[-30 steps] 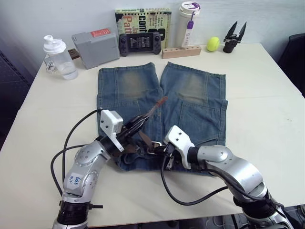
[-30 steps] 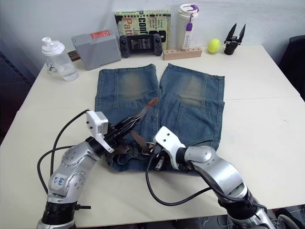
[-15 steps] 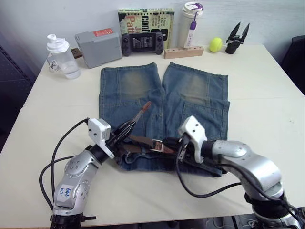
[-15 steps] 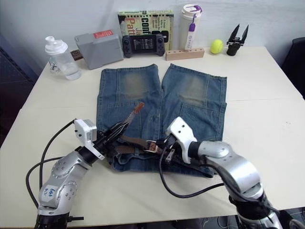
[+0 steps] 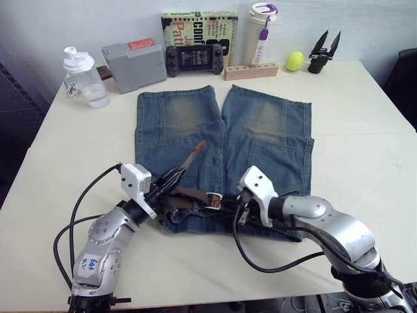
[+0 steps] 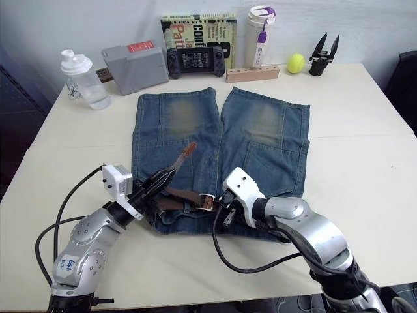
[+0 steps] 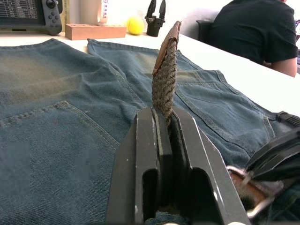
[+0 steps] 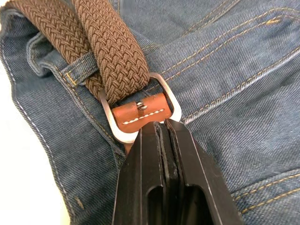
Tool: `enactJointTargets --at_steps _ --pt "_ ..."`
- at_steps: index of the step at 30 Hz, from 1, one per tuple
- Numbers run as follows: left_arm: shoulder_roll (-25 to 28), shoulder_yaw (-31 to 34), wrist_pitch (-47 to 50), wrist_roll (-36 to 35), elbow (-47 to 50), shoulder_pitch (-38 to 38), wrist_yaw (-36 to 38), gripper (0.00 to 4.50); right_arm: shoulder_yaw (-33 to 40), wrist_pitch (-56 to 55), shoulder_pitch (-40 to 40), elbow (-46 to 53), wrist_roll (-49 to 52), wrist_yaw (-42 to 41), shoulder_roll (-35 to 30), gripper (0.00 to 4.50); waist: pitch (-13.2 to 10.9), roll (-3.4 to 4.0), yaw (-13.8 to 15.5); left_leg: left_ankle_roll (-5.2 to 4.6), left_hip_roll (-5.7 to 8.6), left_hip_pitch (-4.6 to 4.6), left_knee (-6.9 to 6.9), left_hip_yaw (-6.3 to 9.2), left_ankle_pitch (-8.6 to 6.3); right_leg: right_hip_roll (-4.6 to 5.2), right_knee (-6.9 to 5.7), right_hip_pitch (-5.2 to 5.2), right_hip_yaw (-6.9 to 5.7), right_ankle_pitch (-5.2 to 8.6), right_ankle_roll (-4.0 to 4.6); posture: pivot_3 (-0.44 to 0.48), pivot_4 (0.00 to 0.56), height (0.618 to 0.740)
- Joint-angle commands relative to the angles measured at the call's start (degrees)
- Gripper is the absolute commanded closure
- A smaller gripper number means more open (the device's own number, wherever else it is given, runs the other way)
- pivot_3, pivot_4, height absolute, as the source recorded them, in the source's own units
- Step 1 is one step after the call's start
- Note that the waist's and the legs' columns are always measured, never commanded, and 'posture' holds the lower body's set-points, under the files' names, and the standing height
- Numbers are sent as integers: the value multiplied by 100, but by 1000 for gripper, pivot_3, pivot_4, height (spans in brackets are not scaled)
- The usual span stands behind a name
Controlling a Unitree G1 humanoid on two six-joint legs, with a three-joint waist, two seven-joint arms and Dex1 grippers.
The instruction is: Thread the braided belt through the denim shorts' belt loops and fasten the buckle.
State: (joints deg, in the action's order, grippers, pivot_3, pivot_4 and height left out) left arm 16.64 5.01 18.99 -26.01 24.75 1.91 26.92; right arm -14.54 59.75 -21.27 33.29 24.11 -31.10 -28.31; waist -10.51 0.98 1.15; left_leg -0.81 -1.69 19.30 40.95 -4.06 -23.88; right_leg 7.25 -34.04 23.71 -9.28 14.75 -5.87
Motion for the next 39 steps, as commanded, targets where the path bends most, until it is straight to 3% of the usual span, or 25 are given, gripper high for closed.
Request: enactJointTargets --at_steps 1,11,22,39 --pt "45 -3 -43 -24 303 30 -35 4500 -92 -103 -148 35 -15 37 105 4386 0 0 -3 0 0 0 -1 0 0 0 1 1 -1 0 0 0 150 726" --pt "61 -55 -47 -16 278 58 -45 4500 -679 -189 -573 -135 -325 42 172 4386 0 1 -18 0 0 2 -1 0 0 0 2 2 -1 0 0 0 150 726" --pt "118 -7 -48 -40 259 37 -38 4500 -163 82 -589 172 -52 -56 61 4386 0 1 -28 0 0 3 -1 1 0 1 2 2 -2 0 0 0 150 726" --pt "134 -54 -105 10 341 -46 -80 4500 -531 -349 -358 -451 -184 -272 53 4386 -1 1 -34 0 0 3 -1 1 0 1 2 1 -2 0 0 0 150 726"
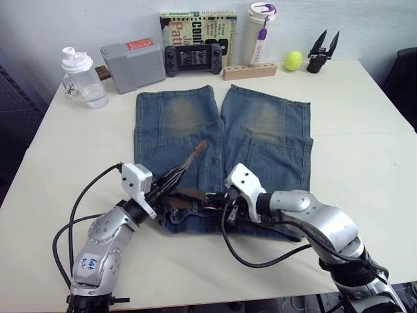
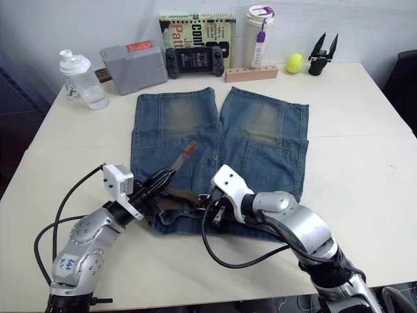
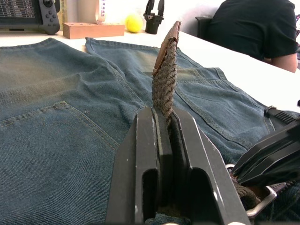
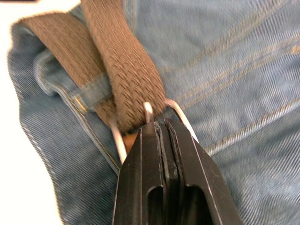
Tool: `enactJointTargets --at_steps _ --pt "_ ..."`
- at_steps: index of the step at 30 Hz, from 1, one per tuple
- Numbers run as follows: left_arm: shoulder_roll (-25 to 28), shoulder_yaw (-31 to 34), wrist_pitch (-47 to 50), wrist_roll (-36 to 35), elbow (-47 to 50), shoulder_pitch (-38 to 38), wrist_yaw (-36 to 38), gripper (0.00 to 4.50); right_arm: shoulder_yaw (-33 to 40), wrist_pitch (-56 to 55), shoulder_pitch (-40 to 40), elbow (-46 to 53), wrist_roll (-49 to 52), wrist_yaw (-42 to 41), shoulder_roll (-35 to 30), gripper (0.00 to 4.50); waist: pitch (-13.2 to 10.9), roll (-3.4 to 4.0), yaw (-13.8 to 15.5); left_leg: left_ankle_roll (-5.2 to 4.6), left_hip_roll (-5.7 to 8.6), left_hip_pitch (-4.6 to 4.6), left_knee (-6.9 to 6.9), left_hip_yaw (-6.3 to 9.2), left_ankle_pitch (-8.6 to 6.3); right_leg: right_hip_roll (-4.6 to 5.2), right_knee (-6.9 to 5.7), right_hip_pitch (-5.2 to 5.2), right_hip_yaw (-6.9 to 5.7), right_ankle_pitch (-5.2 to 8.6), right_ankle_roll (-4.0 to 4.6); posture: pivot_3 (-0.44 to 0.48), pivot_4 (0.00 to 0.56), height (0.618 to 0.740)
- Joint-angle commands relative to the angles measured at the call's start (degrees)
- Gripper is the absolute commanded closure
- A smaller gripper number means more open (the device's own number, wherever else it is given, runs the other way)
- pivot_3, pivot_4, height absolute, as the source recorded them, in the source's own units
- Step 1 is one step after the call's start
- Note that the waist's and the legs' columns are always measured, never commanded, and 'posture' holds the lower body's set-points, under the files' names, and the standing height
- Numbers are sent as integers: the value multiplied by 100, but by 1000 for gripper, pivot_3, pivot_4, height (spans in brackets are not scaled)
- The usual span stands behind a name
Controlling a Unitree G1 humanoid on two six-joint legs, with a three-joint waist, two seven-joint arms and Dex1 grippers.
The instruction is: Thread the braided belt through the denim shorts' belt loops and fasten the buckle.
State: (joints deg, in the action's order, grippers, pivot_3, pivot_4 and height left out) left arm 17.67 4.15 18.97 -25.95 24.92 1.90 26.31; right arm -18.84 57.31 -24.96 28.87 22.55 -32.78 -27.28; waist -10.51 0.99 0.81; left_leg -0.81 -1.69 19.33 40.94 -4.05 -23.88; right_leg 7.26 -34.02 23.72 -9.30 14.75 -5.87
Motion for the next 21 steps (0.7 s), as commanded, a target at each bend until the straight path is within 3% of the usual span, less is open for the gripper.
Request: enactJointTargets --at_steps 1,11,21 --pt "29 33 -106 7 329 -53 -26 4500 -137 -122 -6 -24 -45 -132 -60 4386 0 0 -1 0 0 0 0 0 0 0 0 0 0 0 0 0 150 726" --pt "12 -8 -138 44 339 -91 -55 4500 -669 -30 -119 -56 -139 -399 -142 4386 0 0 -70 0 -2 -1 -2 2 0 0 0 0 -1 0 0 0 150 726" --pt "51 -94 -197 124 356 -94 14 4500 -1178 359 -843 -895 -287 -879 -303 4386 7 0 -93 0 -3 -10 -3 2 0 2 0 -5 0 0 1 0 150 726"
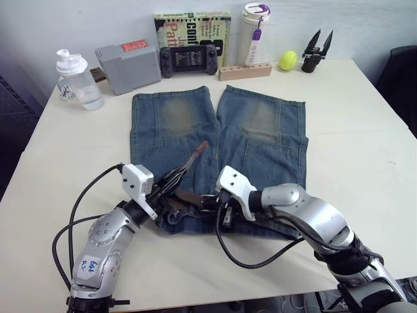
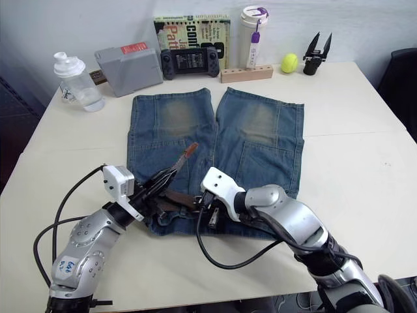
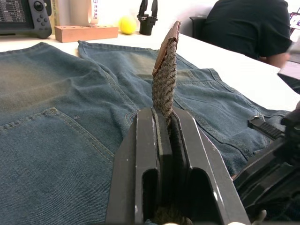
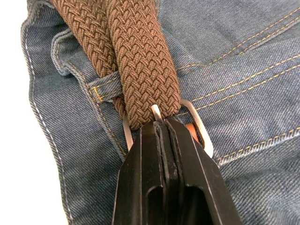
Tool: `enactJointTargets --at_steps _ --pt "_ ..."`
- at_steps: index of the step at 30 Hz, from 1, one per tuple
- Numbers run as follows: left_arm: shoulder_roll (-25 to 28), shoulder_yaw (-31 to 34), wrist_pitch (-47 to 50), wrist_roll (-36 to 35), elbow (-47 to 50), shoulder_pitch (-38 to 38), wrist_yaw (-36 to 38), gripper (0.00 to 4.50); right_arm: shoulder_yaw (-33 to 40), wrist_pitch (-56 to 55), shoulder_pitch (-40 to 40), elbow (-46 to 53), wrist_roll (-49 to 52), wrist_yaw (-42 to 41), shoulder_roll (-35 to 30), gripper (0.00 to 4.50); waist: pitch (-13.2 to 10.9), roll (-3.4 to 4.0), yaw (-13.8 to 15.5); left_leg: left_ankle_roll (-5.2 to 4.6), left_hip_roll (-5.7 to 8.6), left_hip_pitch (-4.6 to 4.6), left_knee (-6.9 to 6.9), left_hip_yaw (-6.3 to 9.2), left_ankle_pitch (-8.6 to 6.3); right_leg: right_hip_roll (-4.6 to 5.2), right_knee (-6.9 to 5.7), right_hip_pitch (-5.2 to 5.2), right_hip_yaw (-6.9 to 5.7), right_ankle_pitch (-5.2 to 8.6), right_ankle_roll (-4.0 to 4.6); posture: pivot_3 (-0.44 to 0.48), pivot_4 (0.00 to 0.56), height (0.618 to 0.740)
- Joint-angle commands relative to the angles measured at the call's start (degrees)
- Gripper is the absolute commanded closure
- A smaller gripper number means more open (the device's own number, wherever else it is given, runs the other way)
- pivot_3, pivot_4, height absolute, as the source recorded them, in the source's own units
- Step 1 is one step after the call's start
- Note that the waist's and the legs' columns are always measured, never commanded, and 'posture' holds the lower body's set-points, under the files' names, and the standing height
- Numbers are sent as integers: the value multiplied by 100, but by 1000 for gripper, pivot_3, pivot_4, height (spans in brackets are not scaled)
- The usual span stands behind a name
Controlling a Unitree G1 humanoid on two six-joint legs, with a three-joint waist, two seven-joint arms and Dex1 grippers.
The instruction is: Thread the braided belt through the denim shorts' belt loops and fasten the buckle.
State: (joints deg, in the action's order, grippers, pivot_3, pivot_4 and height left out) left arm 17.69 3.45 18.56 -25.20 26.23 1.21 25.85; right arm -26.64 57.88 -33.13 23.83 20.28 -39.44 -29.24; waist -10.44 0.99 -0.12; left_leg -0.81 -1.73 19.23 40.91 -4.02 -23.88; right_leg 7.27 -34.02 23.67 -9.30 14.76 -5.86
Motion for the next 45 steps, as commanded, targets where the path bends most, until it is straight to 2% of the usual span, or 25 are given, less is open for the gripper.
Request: enactJointTargets --at_steps 1,5,10,16,21,31,45 --pt "83 -40 -143 50 247 15 90 4500 -571 378 -178 -450 -59 -379 -167 4386 1 1 0 0 0 0 0 0 0 0 0 0 0 0 0 0 150 726" --pt "193 -26 -94 14 250 168 188 4500 -1031 521 -497 -594 -52 -829 -340 4386 4 5 -3 0 0 0 -1 1 0 1 0 1 -1 1 1 0 150 726" --pt "571 34 114 -164 287 796 504 4500 -1864 445 -789 -1191 -597 -967 -366 4386 39 4 -3 0 2 -2 0 4 0 3 0 -3 -4 1 1 0 150 726" --pt "756 86 276 -257 103 1370 716 4500 -2228 399 -815 -1304 -915 -1140 -358 4386 126 9 -11 1 2 -11 -7 5 0 1 5 -11 -6 1 2 0 150 726" --pt "891 -53 375 -481 -277 2530 1282 4500 -2436 401 -687 -1466 -1114 -1272 -298 4386 143 -2 -3 4 2 -11 1 12 0 -3 4 -18 -13 1 2 0 150 726" --pt "437 -653 163 -420 -1432 4404 2251 4500 -2709 177 -556 -1627 -1471 -1661 -203 4386 153 3 5 6 6 -13 5 10 2 -5 7 -28 -14 1 1 0 150 726" --pt "-470 -1054 -168 -188 -2254 5558 2942 4500 -2755 33 -440 -1706 -1905 -2051 24 4386 152 6 20 8 6 -10 7 9 3 -8 8 -29 -20 0 0 0 150 726"
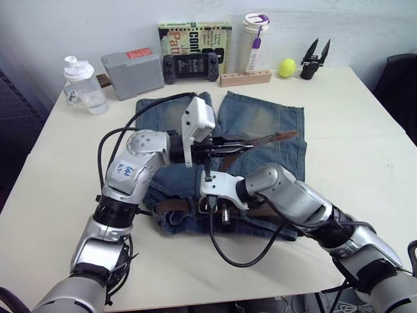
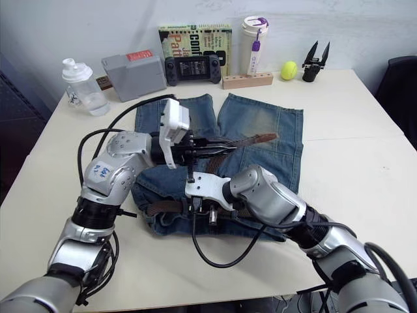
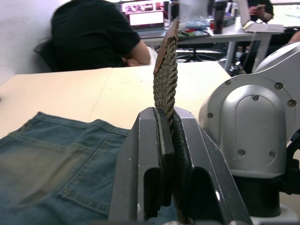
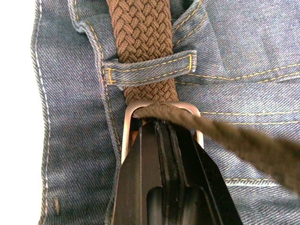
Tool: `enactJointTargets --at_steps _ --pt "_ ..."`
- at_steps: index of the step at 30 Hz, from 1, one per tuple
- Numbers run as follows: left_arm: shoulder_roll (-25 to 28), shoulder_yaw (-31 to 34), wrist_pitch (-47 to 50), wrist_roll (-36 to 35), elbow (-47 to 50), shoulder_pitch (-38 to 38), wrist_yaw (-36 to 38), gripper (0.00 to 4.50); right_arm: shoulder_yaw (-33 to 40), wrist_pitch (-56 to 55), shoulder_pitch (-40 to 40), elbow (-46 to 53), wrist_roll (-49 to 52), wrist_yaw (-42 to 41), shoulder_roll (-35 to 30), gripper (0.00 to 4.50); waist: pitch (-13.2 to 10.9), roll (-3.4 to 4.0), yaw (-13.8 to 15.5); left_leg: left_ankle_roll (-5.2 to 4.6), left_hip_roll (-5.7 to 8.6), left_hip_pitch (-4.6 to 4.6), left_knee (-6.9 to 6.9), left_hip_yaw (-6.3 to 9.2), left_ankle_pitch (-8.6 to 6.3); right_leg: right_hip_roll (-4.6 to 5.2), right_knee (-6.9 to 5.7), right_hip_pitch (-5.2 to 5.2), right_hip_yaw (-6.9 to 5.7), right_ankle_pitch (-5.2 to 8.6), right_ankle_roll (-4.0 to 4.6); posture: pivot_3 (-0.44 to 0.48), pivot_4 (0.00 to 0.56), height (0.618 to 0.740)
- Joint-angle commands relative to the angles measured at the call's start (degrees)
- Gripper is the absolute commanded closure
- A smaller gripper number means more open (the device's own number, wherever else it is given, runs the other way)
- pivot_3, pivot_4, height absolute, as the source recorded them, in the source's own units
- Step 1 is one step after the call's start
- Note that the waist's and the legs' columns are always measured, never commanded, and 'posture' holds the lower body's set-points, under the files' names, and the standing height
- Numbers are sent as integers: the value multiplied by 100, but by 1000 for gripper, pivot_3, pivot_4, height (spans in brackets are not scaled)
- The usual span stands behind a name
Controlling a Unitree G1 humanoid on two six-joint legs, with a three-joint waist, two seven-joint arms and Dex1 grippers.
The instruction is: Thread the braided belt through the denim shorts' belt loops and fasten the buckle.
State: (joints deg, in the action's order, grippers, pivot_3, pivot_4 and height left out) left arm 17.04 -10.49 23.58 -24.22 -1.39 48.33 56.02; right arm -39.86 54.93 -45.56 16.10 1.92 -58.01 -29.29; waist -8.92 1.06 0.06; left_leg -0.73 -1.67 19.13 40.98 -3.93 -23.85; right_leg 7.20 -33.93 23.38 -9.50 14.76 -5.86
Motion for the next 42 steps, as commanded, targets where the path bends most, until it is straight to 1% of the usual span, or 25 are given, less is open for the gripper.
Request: enactJointTargets --at_steps 1,4,11,15,16,19,21,23,25,27,31,35,37,39,41,42 --pt "-459 342 -697 -262 474 903 -68 4500 -1426 331 814 -929 -94 -215 38 4386 0 0 3 0 0 2 3 0 0 0 0 -1 0 0 0 0 150 726" --pt "-679 358 -717 -255 366 1114 -90 4500 -1416 338 845 -933 -158 -272 67 4386 0 0 1 0 1 0 2 0 0 1 -1 -3 0 -1 -1 0 150 726" --pt "-1044 359 -793 -189 214 1288 -136 4500 -1398 330 888 -945 -256 -377 113 4386 0 1 6 0 1 0 2 2 0 2 0 -3 0 -1 -1 0 150 726" --pt "-1160 396 -772 -155 152 1302 -219 4500 -1388 325 903 -955 -294 -402 141 4386 0 0 21 0 3 0 3 3 0 4 1 -5 0 -1 -2 0 150 726" --pt "-1117 396 -807 -72 111 1264 -224 4500 -1373 323 908 -958 -307 -397 149 4386 0 1 19 0 3 0 3 3 0 4 1 -5 0 -1 -2 0 150 726" --pt "-768 547 -779 89 127 956 -255 4500 -1119 255 984 -923 -343 -251 150 4386 2 2 8 0 3 -2 1 3 0 4 1 -5 0 -1 -2 0 150 726" --pt "-672 596 -780 146 140 874 -257 4500 -1020 228 1022 -904 -359 -209 156 4386 5 6 -4 0 1 -5 1 3 0 3 0 -6 1 -1 -2 0 150 726" --pt "-22 952 -774 315 251 241 -317 4500 -257 10 1230 -686 -354 296 260 4386 12 13 -24 0 1 -9 -3 7 0 3 1 -7 3 -1 -2 0 150 726" --pt "563 1229 -779 459 410 -401 -352 4500 533 42 1458 -289 -214 659 399 4386 11 22 -59 3 -3 -20 -12 6 2 1 1 -7 9 -1 -2 0 150 726" --pt "973 1382 -824 568 716 -1073 -352 4500 1252 202 1657 304 44 864 552 4386 1 32 -78 7 -9 -18 -24 4 4 -2 -1 3 13 2 3 0 150 726" --pt "1434 1457 -1043 806 1306 -2087 -418 4500 2169 659 1847 1355 567 1096 789 4386 -20 24 -16 8 -5 14 -19 10 5 0 0 27 9 2 3 0 150 726" --pt "1660 1440 -1317 1026 1686 -2739 -393 4500 2681 916 1907 1938 800 1224 894 4386 -43 9 44 8 -1 27 -6 21 4 1 4 25 11 1 1 0 150 726" --pt "1729 1440 -1352 1015 1910 -2961 -366 4500 2882 888 1952 2160 864 1309 875 3810 -59 12 68 5 1 43 6 26 4 3 8 27 19 -3 -5 0 150 726" --pt "1846 1403 -1457 1071 2020 -3134 -345 4500 3249 1045 1958 2438 1160 1396 1010 3216 -78 24 64 3 0 43 -4 26 3 -4 8 33 22 -3 -5 0 150 726" --pt "1901 1389 -1490 1088 2074 -3221 -354 4500 3584 1183 2015 2805 1534 1291 1037 2397 -89 31 60 4 -2 44 -8 23 3 -6 7 39 23 -2 -3 0 150 726" --pt "1913 1385 -1480 1061 2098 -3244 -362 4500 3692 1199 2117 2983 1670 1228 939 2042 -94 37 68 4 -3 43 -8 22 3 -8 7 39 24 -2 -3 0 150 726"
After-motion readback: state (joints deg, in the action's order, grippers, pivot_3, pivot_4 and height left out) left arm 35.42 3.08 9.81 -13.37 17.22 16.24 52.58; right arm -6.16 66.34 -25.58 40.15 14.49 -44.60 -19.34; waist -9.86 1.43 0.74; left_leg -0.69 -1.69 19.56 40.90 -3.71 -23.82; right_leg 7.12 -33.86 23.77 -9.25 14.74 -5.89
